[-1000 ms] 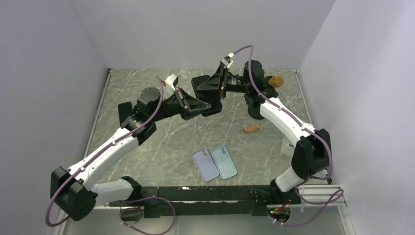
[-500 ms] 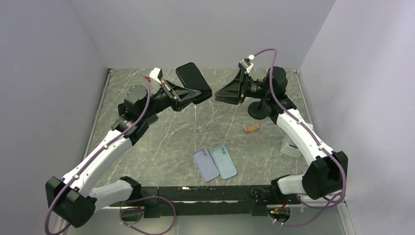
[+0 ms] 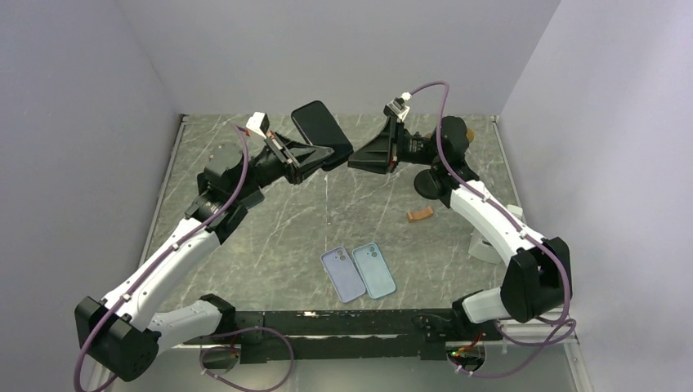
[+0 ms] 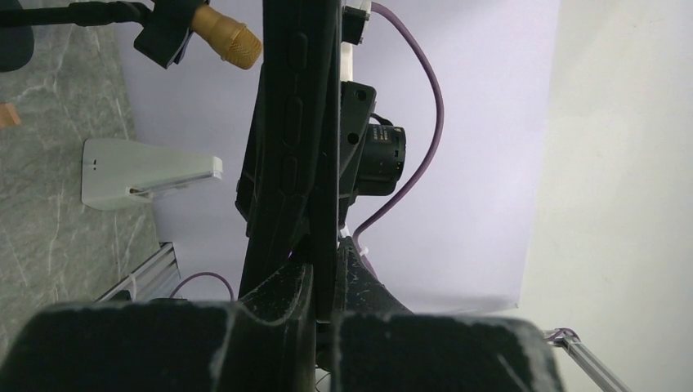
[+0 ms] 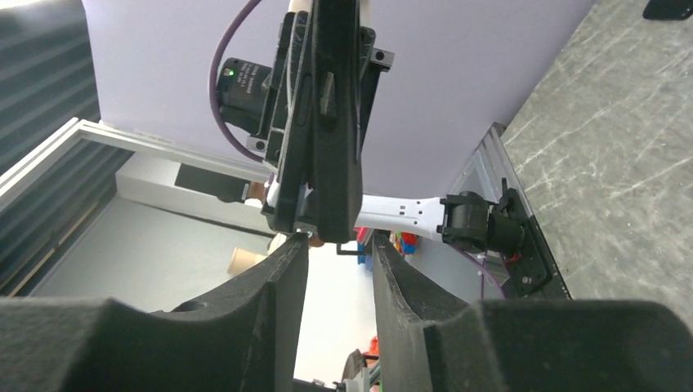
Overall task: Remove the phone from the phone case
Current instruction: Remove the phone case from the phone, then place the phone at the center of the board.
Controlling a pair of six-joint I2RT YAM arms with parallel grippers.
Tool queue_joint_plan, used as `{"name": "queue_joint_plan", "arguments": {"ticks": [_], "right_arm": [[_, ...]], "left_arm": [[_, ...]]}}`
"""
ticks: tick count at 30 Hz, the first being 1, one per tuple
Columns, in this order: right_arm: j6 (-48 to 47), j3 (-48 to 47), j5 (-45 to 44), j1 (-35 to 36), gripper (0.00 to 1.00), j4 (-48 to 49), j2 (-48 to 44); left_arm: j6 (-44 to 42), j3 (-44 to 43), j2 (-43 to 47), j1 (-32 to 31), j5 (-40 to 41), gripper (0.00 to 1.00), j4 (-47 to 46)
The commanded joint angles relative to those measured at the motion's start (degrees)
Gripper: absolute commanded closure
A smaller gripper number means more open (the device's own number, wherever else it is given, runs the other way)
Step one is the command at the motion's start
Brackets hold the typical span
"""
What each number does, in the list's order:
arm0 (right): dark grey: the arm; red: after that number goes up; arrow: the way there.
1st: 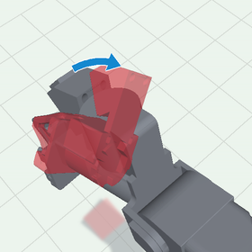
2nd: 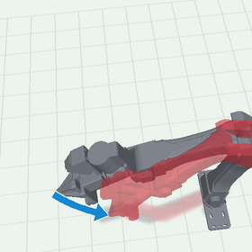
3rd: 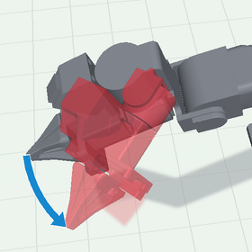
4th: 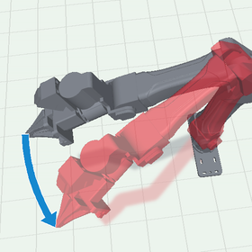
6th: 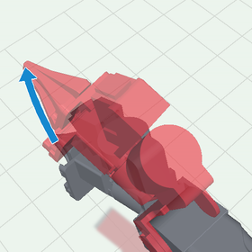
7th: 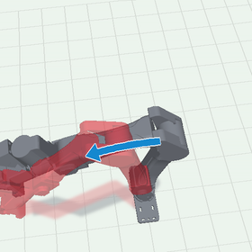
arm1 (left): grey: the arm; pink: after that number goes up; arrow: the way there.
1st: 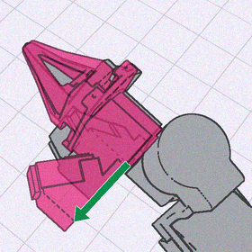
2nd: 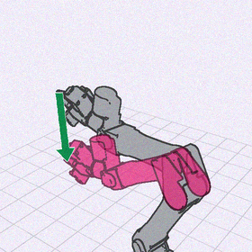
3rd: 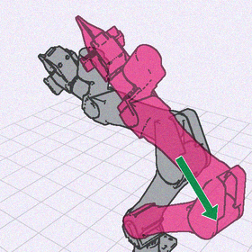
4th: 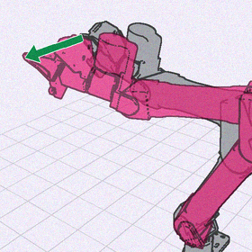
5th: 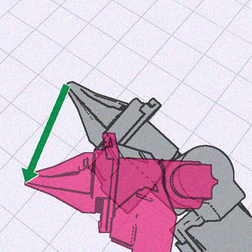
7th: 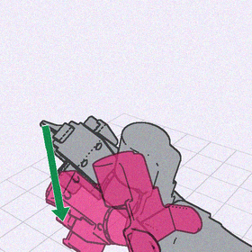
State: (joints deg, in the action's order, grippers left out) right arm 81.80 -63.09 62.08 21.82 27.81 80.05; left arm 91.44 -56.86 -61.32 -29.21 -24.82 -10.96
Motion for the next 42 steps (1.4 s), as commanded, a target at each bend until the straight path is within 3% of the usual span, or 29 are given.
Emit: {"name": "queue_joint_plan", "arguments": {"ticks": [1,11,15,16,17,18,20,21,24,28,32,34,38,42], "right_arm": [[3.9,0.0,-0.5,0.3,0.62,8.3,0.9],[0.7,-7.2,-3.0,5.1,0.73,11.0,9.0],[0.7,-9.7,-3.7,5.4,1.0,14.2,12.9],[-1.6,-10.9,-4.1,5.4,1.0,12.2,13.4],[-6.2,-12.6,-5.0,5.4,1.0,6.0,13.6],[-15.7,-16.0,-7.6,5.4,1.0,-6.7,13.6],[-36.5,-27.8,-24.8,5.9,1.0,-48.0,16.1],[-42.7,-33.2,-32.0,6.2,1.0,-59.0,18.8],[-51.7,-39.1,-44.6,5.9,1.0,-75.4,24.9],[-58.0,-33.4,-51.9,5.5,1.0,-78.9,23.1],[-62.7,-23.2,-49.7,5.7,1.0,-78.8,14.0],[-62.5,-17.1,-48.1,5.8,1.0,-78.5,8.3],[-60.1,-6.1,-45.7,5.9,1.0,-79.3,0.6],[-56.0,3.6,-40.3,5.7,1.0,-75.2,-7.2]], "left_arm": [[2.0,-0.9,1.7,0.1,0.4,1.0,-8.0],[5.3,-0.6,1.6,-0.1,-2.6,1.0,-14.0],[6.2,0.7,2.9,0.0,-3.2,1.0,-14.9],[6.3,1.1,3.4,0.0,-3.3,1.0,-15.0],[6.1,1.2,3.6,0.0,-3.3,1.0,-14.9],[5.6,1.1,3.9,-0.1,-3.6,1.0,-14.3],[2.3,-0.3,4.3,0.0,-4.3,1.0,-10.1],[-0.6,-1.4,4.5,0.0,-4.5,1.0,-6.5],[-9.3,-4.8,4.7,0.1,-4.4,1.0,6.3],[-16.5,-2.5,4.8,3.8,-4.8,1.0,13.5],[-24.5,2.2,1.4,13.9,-6.7,1.0,14.2],[-33.8,0.1,-5.8,19.3,-7.9,1.0,16.3],[-54.5,-14.2,-25.8,22.6,-5.2,1.0,30.8],[-55.2,-14.6,-36.5,26.9,-5.6,1.0,27.6]]}}
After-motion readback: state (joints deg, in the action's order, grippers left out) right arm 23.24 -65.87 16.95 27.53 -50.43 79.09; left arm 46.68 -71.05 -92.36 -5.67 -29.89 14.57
